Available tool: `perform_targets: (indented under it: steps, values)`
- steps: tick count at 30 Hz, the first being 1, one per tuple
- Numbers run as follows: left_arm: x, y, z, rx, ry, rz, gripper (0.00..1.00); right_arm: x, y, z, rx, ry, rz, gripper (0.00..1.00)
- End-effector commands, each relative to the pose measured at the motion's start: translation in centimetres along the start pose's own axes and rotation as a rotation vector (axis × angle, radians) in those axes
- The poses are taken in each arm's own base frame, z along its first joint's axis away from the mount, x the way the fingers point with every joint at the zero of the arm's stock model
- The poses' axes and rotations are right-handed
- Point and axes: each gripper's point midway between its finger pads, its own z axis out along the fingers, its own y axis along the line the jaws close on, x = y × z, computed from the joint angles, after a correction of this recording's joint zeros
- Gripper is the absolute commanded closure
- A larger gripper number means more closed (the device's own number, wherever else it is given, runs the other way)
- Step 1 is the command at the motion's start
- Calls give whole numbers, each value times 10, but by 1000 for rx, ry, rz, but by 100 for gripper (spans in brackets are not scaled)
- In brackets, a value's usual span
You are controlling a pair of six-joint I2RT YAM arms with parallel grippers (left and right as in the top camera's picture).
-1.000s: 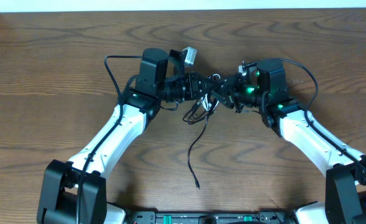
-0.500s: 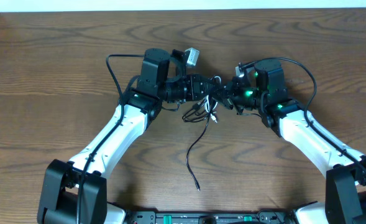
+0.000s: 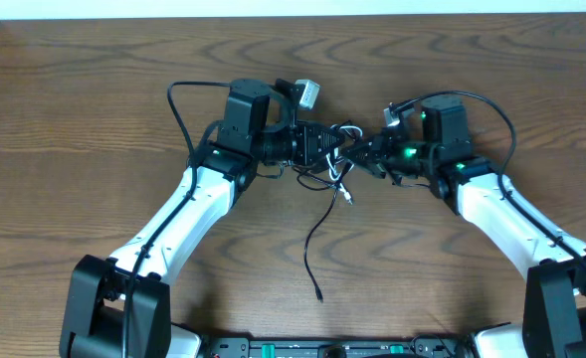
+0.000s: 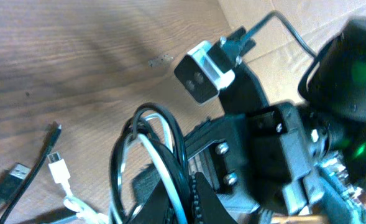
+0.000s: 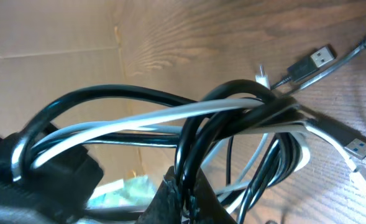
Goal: Untangle cables
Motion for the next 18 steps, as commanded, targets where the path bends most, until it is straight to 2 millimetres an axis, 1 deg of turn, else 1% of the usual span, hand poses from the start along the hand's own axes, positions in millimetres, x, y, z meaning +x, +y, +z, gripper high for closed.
perform_targets:
  steps: [1, 4, 7, 8, 10, 13, 15, 18]
  values:
    - [-7, 0, -8, -18, -14, 192, 93, -8, -3, -19, -55, 18, -31, 99]
    - [1, 16, -9, -96, 13, 188, 93, -16, -1, -38, -116, 24, -32, 99]
    - [6, 40, -13, -229, 21, 149, 93, -23, -2, -54, -159, 17, -60, 99]
    - [7, 52, -16, -297, 21, 137, 92, -25, -4, -60, -169, 15, -56, 99]
    - [8, 58, -18, -336, 23, 134, 93, -26, -10, -66, -166, 9, -40, 99]
    - [8, 59, -18, -337, 28, 150, 93, -26, -16, -70, -154, 6, -29, 99]
    - [8, 59, -18, -337, 33, 176, 93, -27, -16, -71, -154, 2, -37, 99]
    - [12, 62, -17, -339, 56, 229, 93, -37, -19, -80, -158, -37, -44, 99]
